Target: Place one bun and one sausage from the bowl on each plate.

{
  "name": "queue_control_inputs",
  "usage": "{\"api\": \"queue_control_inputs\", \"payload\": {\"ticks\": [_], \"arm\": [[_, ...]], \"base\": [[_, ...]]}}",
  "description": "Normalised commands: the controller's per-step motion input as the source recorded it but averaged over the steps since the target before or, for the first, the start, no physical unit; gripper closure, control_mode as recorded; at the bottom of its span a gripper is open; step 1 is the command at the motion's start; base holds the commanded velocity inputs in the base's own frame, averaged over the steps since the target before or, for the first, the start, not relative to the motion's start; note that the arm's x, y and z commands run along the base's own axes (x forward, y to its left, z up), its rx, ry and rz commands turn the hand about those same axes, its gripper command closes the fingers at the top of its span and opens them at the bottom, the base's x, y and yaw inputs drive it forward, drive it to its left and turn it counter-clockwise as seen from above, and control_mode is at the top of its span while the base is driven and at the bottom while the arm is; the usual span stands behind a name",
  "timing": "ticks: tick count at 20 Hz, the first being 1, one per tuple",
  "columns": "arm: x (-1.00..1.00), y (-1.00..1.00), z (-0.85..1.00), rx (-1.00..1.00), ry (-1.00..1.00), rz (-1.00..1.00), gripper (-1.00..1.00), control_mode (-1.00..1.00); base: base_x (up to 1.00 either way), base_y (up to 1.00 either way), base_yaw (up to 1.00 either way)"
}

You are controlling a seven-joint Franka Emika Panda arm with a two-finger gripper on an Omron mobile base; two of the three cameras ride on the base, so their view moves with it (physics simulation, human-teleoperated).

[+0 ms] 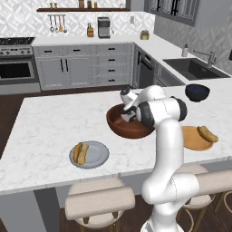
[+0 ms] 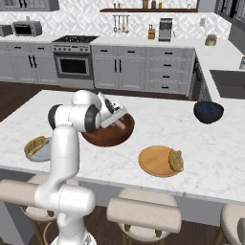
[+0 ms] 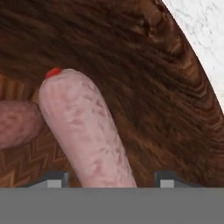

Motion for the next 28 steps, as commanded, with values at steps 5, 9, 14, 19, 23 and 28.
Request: {"api": "queue_control_inputs", "payload": {"ticks": [5,9,14,19,23,28], "arm": [[-0.16,0.0,0.0,0.0,-0.11,0.0,1.0,-1.0],[-0.14,0.0,0.0,0.0,-0.13,0.0,1.0,-1.0],[-0.23,0.03,0.44,0.06,-0.06,0.0,1.0,-1.0],[-0.3,0.3,1.0,0.18,0.1,-0.03,1.0,-1.0],[-0.7,0.2,1.0,0.29,0.13,-0.28,1.0,-1.0],[-0.82,0.47,0.98,0.26,0.21,-0.36,1.0,-1.0]], "base": [[0.0,0.0,0.0],[0.0,0.0,0.0],[0.0,0.0,0.0],[0.0,0.0,0.0],[0.0,0.0,0.0],[0.0,0.0,0.0]]}}
